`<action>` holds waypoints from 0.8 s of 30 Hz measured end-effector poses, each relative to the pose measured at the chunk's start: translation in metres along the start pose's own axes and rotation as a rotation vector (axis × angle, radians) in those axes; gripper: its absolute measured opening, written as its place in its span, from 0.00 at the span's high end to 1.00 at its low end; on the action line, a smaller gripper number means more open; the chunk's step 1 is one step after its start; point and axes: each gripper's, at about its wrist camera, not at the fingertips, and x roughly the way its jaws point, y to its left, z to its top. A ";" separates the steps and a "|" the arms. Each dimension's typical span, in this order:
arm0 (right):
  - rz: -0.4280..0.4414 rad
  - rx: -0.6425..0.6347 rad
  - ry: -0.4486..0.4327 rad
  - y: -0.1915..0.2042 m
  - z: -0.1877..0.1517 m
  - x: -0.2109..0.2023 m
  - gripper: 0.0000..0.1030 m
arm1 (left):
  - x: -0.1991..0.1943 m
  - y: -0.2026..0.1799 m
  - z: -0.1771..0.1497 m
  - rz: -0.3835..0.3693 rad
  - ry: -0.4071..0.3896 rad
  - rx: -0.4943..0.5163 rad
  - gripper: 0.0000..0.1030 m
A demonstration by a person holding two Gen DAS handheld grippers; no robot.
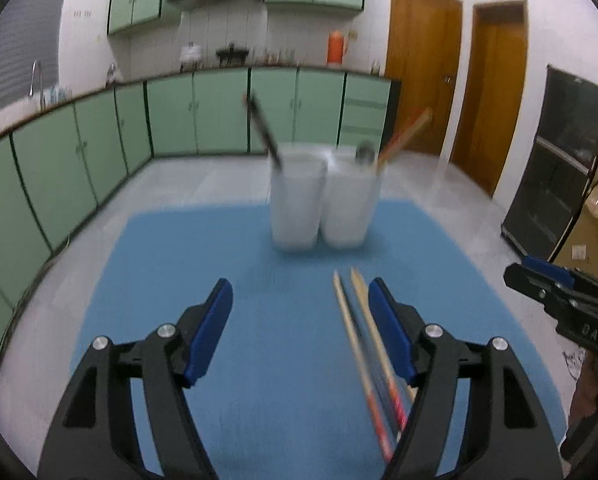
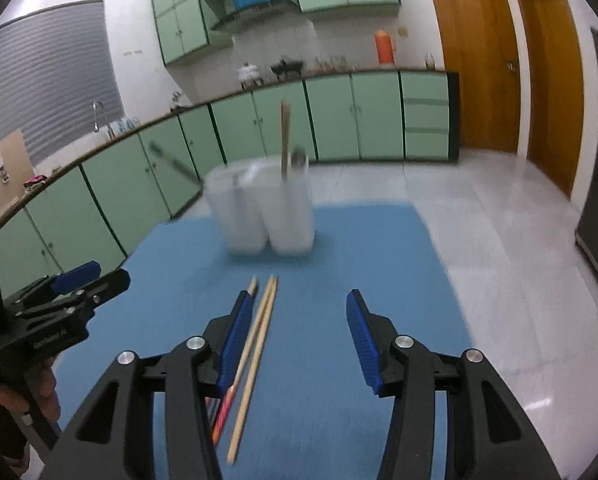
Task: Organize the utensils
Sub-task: 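Withdraw both open tools from the holder back over the remaining chopsticks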
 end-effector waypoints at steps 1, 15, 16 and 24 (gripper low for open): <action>-0.001 0.006 0.011 -0.001 -0.010 0.000 0.53 | 0.002 0.002 -0.011 0.003 0.026 0.000 0.34; 0.006 -0.066 0.185 0.038 -0.096 0.019 0.52 | 0.010 0.006 -0.084 0.046 0.199 0.008 0.18; 0.005 -0.074 0.187 0.040 -0.100 0.021 0.52 | 0.010 0.007 -0.087 0.049 0.207 0.011 0.17; -0.028 -0.130 0.178 0.055 -0.111 0.027 0.59 | 0.011 0.008 -0.101 0.055 0.233 0.014 0.15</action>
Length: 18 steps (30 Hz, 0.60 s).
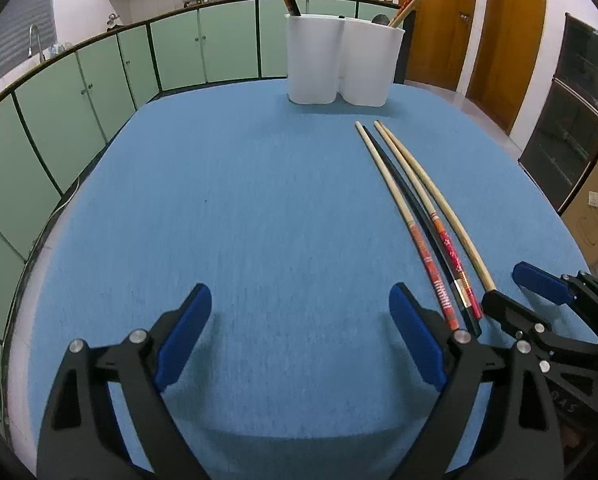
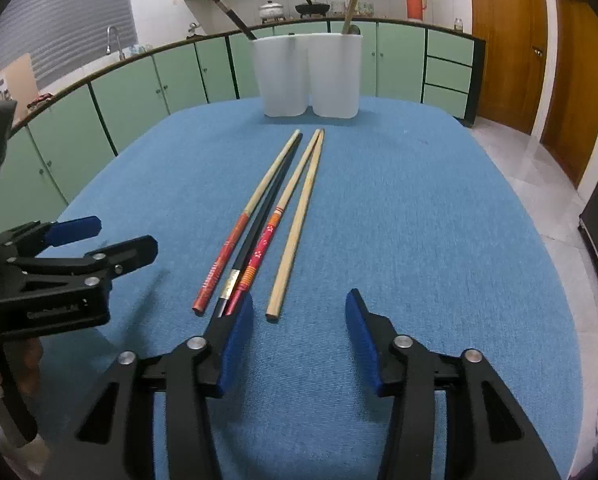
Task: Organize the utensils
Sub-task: 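Withdraw both open tools from the holder back over the remaining chopsticks, then grasp a plain wooden chopstick with the right gripper while the left grasps a red-patterned chopstick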
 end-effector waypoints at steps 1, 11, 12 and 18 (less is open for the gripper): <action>-0.005 -0.004 -0.004 0.001 -0.001 0.000 0.62 | 0.000 0.000 0.000 -0.001 0.001 -0.001 0.15; 0.006 0.001 -0.025 -0.003 0.001 0.002 0.93 | -0.002 -0.014 -0.001 -0.016 -0.004 0.007 0.15; 0.002 0.010 -0.027 -0.005 0.001 0.001 0.93 | -0.003 -0.016 -0.002 -0.019 -0.005 0.011 0.15; -0.042 0.074 -0.038 -0.030 0.002 -0.005 0.93 | -0.005 -0.031 -0.006 -0.051 -0.002 0.030 0.15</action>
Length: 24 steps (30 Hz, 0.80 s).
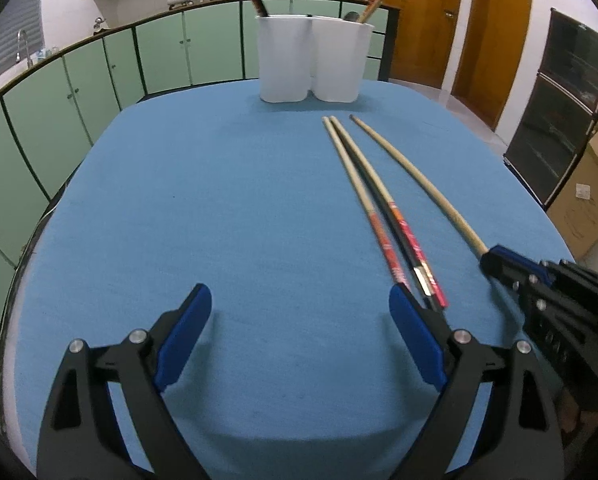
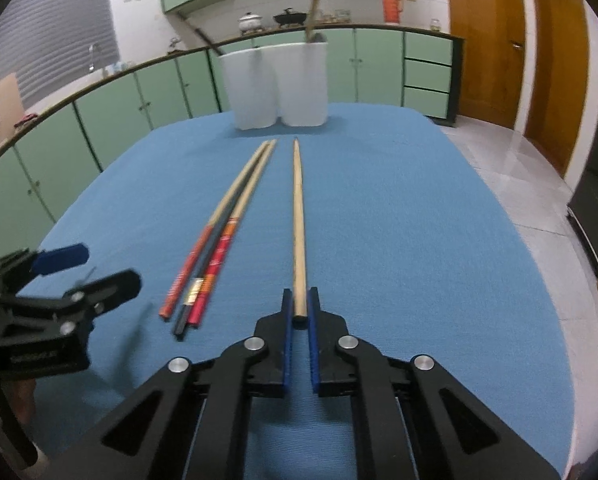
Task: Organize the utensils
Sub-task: 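Grasp a plain wooden chopstick with the right gripper while the left grasps a red-patterned chopstick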
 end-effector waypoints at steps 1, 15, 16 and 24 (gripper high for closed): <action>-0.004 0.006 -0.001 -0.003 0.000 -0.001 0.93 | 0.000 -0.002 -0.001 -0.004 0.001 0.003 0.15; -0.008 0.022 0.001 -0.011 -0.007 -0.004 0.93 | 0.013 -0.022 -0.008 0.004 0.018 0.040 0.15; -0.007 0.023 0.001 -0.012 -0.007 -0.004 0.93 | 0.013 -0.022 -0.008 0.008 0.018 0.041 0.16; -0.004 0.025 -0.002 -0.012 -0.010 -0.005 0.93 | 0.011 -0.014 -0.007 0.041 0.009 0.001 0.23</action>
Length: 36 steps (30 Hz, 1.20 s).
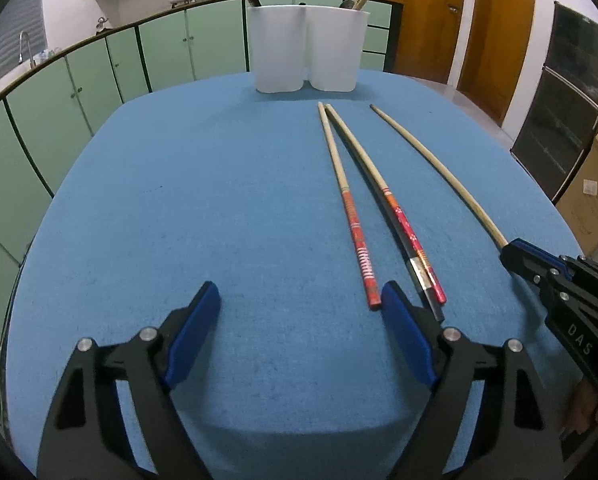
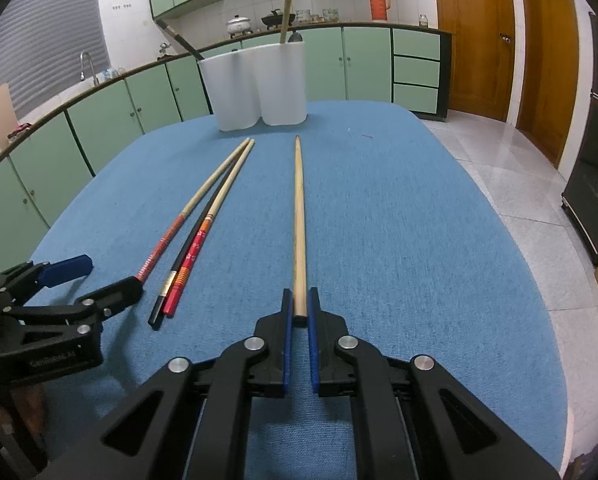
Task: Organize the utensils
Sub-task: 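Grasp a plain wooden chopstick with the right gripper while the left grasps a red-patterned chopstick, then lift both chopsticks and carry them to the white holder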
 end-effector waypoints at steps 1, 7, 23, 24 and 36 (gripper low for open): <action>0.000 0.000 0.000 0.000 0.000 0.000 0.93 | 0.000 -0.002 0.000 0.000 -0.003 0.004 0.25; -0.003 -0.002 -0.003 0.000 -0.001 0.001 0.93 | 0.000 -0.012 0.001 -0.015 -0.022 0.017 0.47; 0.016 -0.012 -0.058 -0.007 0.019 -0.024 0.93 | -0.031 -0.006 0.019 -0.033 -0.108 0.048 0.95; 0.017 -0.014 -0.072 -0.007 0.024 -0.029 0.93 | -0.038 -0.005 0.023 -0.031 -0.127 0.048 0.95; 0.052 -0.017 -0.212 -0.011 0.087 -0.083 0.93 | -0.108 0.006 0.085 -0.038 -0.333 0.049 0.95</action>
